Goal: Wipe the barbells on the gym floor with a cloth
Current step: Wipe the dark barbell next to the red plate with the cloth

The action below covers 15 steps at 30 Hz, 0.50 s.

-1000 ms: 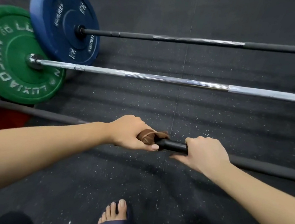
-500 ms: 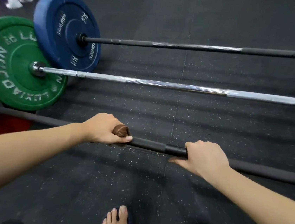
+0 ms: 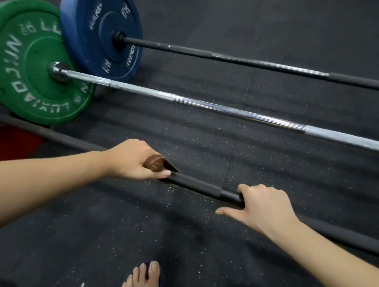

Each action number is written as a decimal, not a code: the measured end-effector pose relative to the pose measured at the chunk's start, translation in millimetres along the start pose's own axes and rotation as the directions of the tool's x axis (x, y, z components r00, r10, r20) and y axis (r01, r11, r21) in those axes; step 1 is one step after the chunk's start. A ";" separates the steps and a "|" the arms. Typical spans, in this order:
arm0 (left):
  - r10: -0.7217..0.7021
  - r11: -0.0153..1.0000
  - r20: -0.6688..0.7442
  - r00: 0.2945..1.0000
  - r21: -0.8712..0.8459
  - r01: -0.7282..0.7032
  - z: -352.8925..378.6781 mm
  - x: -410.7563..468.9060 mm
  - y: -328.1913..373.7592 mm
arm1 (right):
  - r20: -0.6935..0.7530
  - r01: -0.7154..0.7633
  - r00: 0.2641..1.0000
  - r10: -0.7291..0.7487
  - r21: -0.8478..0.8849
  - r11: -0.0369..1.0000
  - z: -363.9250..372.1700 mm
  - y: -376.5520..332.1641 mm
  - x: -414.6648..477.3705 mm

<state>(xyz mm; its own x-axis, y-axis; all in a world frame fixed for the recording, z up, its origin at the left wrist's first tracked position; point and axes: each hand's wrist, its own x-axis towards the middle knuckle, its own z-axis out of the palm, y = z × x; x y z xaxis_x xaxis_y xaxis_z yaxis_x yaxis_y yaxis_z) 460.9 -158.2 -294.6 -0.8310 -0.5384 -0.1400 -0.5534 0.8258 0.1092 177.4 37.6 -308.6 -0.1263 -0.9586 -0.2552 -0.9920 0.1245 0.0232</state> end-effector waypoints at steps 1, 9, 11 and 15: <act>-0.042 0.999 -0.014 0.999 0.012 0.042 -1.7 -8.0 -16.2 | -0.008 0.024 1.000 -0.023 0.003 1.000 -3.7 -7.6 2.5; -0.214 0.974 -0.038 0.976 0.066 0.216 -9.8 -34.4 -51.3 | 0.058 0.097 0.993 -0.108 0.164 0.982 -14.8 -75.5 52.8; -0.183 0.982 -0.041 0.982 0.032 0.185 -6.0 -30.4 -35.1 | 0.056 0.107 0.992 -0.117 0.148 0.983 -7.7 -83.7 58.2; -0.123 0.991 -0.070 0.990 -0.053 0.119 4.3 -19.8 -1.7 | 0.063 0.075 0.994 -0.084 0.132 0.988 -6.6 -85.3 62.8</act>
<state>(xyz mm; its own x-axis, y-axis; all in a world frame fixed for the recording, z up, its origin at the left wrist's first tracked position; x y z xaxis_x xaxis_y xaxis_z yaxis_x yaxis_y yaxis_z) 478.6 -148.3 -296.2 -0.7587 -0.6461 -0.0831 -0.6506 0.7456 0.1442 254.0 -34.9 -320.2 -0.0414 -0.9476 -0.3169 -0.9887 0.0846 -0.1239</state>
